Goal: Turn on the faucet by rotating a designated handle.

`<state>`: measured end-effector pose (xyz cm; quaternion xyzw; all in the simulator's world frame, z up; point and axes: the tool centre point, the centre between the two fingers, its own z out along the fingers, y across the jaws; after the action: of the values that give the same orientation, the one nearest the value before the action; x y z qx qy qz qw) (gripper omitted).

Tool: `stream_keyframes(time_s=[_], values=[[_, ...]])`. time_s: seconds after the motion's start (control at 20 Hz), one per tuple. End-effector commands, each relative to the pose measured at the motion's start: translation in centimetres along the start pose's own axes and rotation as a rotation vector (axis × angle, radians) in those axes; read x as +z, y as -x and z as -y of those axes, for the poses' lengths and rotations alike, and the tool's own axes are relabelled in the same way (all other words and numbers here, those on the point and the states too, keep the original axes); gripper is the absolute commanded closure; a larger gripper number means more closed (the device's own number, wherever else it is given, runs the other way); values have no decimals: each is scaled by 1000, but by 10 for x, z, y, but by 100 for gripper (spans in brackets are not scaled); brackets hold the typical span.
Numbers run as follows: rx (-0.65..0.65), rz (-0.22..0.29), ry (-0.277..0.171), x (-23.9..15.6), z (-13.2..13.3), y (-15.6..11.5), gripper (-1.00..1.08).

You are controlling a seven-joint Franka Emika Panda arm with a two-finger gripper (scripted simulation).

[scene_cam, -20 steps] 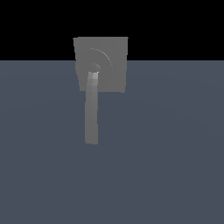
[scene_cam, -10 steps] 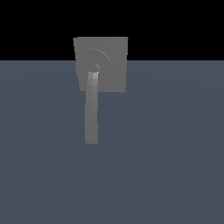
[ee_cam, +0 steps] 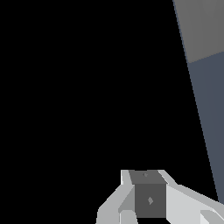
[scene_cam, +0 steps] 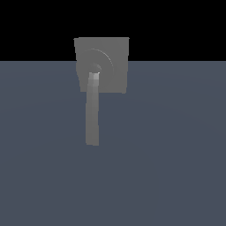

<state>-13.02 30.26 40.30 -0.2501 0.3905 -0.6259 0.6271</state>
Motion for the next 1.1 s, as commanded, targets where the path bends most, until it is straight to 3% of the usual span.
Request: stream_keyframes(time_s=[0.0,0.3,0.6,1.05], values=[[-176,56,47,-13,-34,-8,108],[-595,181,154,-45,-111,-46,108],[-1016,307,268,-79,-179,-107,108],[-1479,455,407,-120,-235,-197,108]])
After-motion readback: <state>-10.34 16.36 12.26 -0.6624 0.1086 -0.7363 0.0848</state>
